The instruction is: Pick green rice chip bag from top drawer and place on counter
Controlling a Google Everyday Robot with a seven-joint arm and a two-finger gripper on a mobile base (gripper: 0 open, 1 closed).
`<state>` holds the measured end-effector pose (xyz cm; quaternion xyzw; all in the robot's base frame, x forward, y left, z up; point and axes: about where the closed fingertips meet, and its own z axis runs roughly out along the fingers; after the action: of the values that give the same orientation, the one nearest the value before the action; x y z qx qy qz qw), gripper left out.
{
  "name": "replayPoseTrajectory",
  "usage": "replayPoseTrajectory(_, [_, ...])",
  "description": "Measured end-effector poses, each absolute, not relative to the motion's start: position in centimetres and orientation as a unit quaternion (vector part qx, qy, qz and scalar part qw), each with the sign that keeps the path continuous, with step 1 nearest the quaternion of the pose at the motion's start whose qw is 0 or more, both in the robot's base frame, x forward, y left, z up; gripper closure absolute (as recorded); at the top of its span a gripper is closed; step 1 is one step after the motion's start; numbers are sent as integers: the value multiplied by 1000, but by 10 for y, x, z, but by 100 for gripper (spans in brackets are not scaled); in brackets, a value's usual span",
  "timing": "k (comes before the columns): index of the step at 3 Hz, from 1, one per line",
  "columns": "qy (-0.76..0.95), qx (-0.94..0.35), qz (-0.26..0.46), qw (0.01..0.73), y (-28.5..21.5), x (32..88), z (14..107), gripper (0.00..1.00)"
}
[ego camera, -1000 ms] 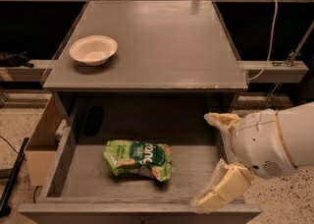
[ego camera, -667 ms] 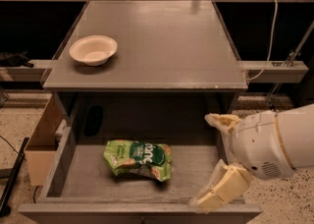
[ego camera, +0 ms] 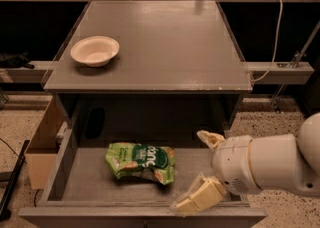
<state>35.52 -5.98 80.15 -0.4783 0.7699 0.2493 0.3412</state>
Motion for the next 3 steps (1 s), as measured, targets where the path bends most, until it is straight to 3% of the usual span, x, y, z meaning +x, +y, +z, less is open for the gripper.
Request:
replayPoseTrajectory(2, [782, -464, 221, 353, -48, 423, 754, 0])
replayPoseTrajectory(3, [781, -466, 221, 352, -46, 423, 754, 0])
